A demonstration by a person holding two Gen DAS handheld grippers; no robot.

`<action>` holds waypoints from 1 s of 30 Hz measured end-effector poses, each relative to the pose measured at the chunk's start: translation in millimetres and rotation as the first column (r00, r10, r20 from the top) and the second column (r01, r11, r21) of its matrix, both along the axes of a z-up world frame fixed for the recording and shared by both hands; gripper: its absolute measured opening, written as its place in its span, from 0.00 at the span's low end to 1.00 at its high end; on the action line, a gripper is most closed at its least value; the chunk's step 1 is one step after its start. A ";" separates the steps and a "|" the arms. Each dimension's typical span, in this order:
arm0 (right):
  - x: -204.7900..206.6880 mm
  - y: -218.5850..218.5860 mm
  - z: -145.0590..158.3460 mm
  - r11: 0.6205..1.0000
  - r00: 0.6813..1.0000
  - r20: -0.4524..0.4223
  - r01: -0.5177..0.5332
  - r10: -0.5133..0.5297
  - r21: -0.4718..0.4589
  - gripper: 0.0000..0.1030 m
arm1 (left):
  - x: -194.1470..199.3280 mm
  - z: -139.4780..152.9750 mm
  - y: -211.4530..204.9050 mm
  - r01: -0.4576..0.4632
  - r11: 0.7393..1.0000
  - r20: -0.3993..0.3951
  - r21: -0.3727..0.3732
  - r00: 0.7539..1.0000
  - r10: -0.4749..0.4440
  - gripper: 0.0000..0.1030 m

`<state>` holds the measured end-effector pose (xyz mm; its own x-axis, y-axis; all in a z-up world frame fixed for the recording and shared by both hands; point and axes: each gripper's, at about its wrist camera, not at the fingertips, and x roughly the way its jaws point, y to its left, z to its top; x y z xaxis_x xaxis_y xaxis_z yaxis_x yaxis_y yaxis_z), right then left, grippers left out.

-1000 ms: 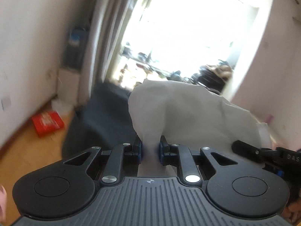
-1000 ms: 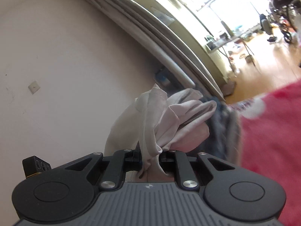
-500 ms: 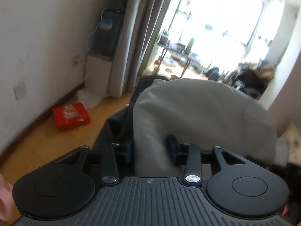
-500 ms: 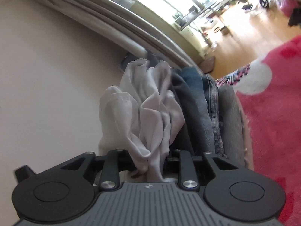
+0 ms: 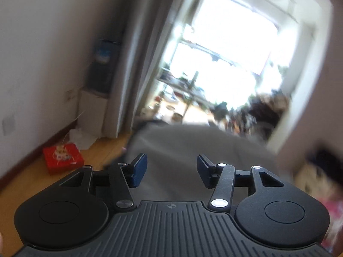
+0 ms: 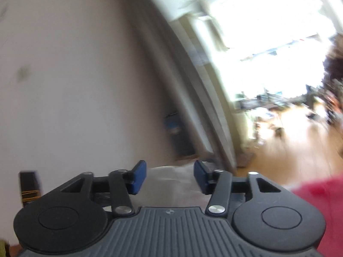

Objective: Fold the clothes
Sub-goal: 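Carry the white shirt bundle with the left gripper toward the clothes stack, then lower the shirt onto the clothes stack and open the left gripper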

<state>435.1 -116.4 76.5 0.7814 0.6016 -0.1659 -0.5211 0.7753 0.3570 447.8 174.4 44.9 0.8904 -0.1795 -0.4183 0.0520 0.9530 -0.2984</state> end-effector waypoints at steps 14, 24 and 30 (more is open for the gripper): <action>28.4 14.5 13.7 0.999 0.985 -0.168 0.047 -0.045 0.006 0.27 | -28.8 22.5 -6.5 -0.106 0.991 0.017 0.086 0.994 0.105 0.52; -186.3 -32.2 20.1 0.977 0.980 -0.170 0.072 -0.107 -0.202 0.67 | -214.3 44.3 -47.0 -0.099 0.994 -0.035 0.056 0.994 0.101 0.69; -281.9 -53.2 -13.1 0.974 0.920 -0.363 0.068 -0.145 -0.217 0.68 | -327.0 33.3 -99.1 -0.090 0.990 -0.128 0.108 0.986 0.104 0.75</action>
